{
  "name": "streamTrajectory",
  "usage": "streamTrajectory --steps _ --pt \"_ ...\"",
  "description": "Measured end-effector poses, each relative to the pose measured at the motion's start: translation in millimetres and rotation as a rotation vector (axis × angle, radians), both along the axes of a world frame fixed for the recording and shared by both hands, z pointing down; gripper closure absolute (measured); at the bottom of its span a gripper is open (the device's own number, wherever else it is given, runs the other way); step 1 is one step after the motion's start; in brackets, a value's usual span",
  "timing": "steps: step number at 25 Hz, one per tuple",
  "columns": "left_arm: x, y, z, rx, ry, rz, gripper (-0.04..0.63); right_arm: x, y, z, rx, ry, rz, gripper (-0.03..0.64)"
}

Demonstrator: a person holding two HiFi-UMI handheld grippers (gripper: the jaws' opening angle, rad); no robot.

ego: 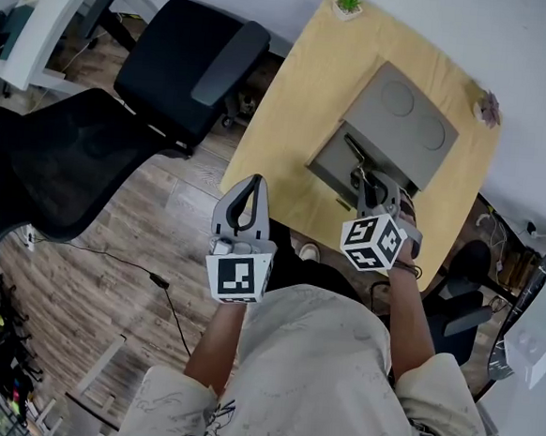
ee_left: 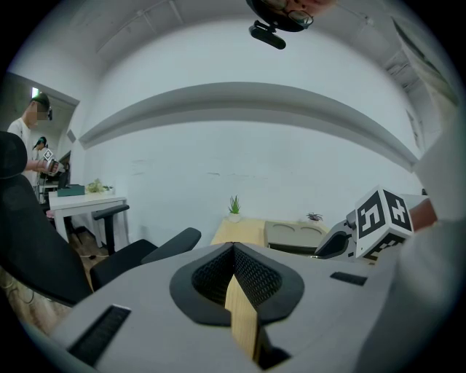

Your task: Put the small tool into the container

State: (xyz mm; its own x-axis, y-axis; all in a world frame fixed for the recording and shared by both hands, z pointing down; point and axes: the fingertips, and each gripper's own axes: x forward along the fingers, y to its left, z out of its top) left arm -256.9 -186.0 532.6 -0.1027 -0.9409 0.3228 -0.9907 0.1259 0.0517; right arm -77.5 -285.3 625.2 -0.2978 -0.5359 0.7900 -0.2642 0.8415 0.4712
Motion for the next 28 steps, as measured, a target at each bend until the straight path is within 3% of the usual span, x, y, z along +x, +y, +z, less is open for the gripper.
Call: streamTrajectory --steps 7,28 --pt "-1 2 1 -0.015 0.005 0.000 0.591 -3 7 10 -0.051 0.020 -0.019 0.508" --pt "6 6 -9 0.023 -0.007 0.021 0.590 -5 15 5 -0.101 -0.009 0.006 0.466"
